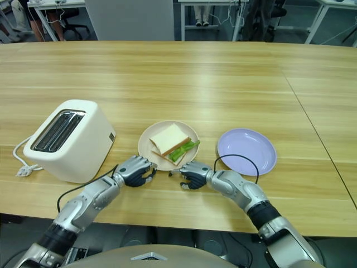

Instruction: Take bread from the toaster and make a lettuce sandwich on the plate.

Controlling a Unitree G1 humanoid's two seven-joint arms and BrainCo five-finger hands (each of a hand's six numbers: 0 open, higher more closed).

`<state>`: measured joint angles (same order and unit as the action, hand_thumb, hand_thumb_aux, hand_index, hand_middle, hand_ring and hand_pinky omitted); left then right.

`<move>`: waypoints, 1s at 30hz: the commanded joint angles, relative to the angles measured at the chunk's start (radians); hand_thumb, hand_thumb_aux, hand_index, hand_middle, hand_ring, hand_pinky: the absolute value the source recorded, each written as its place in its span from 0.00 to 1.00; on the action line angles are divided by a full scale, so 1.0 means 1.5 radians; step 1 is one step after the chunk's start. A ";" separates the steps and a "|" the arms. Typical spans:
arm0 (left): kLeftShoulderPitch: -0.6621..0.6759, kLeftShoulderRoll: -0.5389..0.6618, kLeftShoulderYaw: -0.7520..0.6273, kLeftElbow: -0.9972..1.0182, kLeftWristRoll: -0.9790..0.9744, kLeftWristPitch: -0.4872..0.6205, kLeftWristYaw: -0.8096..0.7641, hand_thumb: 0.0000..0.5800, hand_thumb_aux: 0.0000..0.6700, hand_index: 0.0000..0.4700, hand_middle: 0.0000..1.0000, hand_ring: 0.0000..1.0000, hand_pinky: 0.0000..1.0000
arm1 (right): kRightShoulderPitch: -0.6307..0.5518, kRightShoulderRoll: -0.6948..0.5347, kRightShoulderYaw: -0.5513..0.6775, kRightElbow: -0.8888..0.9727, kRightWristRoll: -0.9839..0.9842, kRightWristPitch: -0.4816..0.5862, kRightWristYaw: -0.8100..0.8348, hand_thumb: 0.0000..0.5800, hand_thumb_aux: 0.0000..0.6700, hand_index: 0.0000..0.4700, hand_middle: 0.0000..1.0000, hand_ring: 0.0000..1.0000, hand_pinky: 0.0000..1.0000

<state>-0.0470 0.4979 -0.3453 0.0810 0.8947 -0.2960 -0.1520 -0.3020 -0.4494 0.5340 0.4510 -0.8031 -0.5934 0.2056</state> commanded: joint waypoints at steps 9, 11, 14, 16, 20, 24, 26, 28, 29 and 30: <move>0.060 0.054 0.030 -0.129 -0.075 0.004 -0.037 1.00 1.00 0.98 1.00 1.00 1.00 | 0.026 -0.070 -0.037 -0.100 0.109 -0.012 0.037 1.00 1.00 0.98 1.00 1.00 1.00; 0.132 0.070 0.075 -0.244 -0.117 0.016 -0.059 1.00 1.00 0.98 0.95 0.95 0.95 | 0.078 -0.107 -0.073 -0.203 0.227 0.003 0.096 1.00 1.00 0.98 1.00 1.00 1.00; 0.248 0.060 0.150 -0.401 -0.213 0.036 -0.073 1.00 1.00 0.98 0.50 0.50 0.50 | 0.155 -0.150 -0.129 -0.359 0.436 0.056 0.171 1.00 1.00 0.98 0.94 0.94 0.94; 0.305 0.041 0.185 -0.472 -0.267 0.045 -0.074 1.00 1.00 0.98 0.34 0.34 0.34 | 0.196 -0.167 -0.162 -0.439 0.556 0.091 0.203 1.00 1.00 0.98 0.87 0.87 0.87; 0.375 -0.031 0.211 -0.572 -0.384 0.057 -0.057 1.00 1.00 0.98 0.00 0.00 0.00 | 0.251 -0.149 -0.232 -0.549 0.765 0.179 0.212 1.00 1.00 0.98 0.80 0.80 0.80; 0.387 -0.114 0.189 -0.600 -0.458 0.057 -0.032 0.00 0.00 0.00 0.00 0.00 0.00 | 0.276 -0.083 -0.287 -0.579 0.841 0.211 0.178 0.55 0.33 0.32 0.66 0.66 0.66; 0.386 -0.138 0.176 -0.596 -0.465 0.051 -0.024 0.00 0.00 0.00 0.00 0.00 0.00 | 0.283 -0.052 -0.300 -0.582 0.837 0.212 0.163 0.00 0.00 0.00 0.52 0.52 0.52; 0.376 -0.165 0.165 -0.589 -0.473 0.047 -0.014 0.00 0.00 0.00 0.00 0.00 0.00 | 0.294 -0.020 -0.307 -0.588 0.835 0.218 0.149 0.00 0.00 0.00 0.31 0.31 0.31; 0.372 -0.179 0.159 -0.587 -0.485 0.049 -0.009 0.00 0.00 0.00 0.00 0.00 0.00 | 0.302 -0.003 -0.310 -0.591 0.831 0.217 0.141 0.00 0.00 0.00 0.27 0.27 0.27; 0.367 -0.191 0.152 -0.585 -0.495 0.051 -0.006 0.00 0.00 0.00 0.00 0.00 0.00 | 0.309 0.016 -0.315 -0.590 0.820 0.212 0.128 0.00 0.00 0.00 0.27 0.27 0.27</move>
<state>0.5100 0.2261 -0.1006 -0.8130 0.1790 -0.2269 -0.1738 0.1506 -0.4457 0.0792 -0.4125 0.4438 -0.2807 0.4248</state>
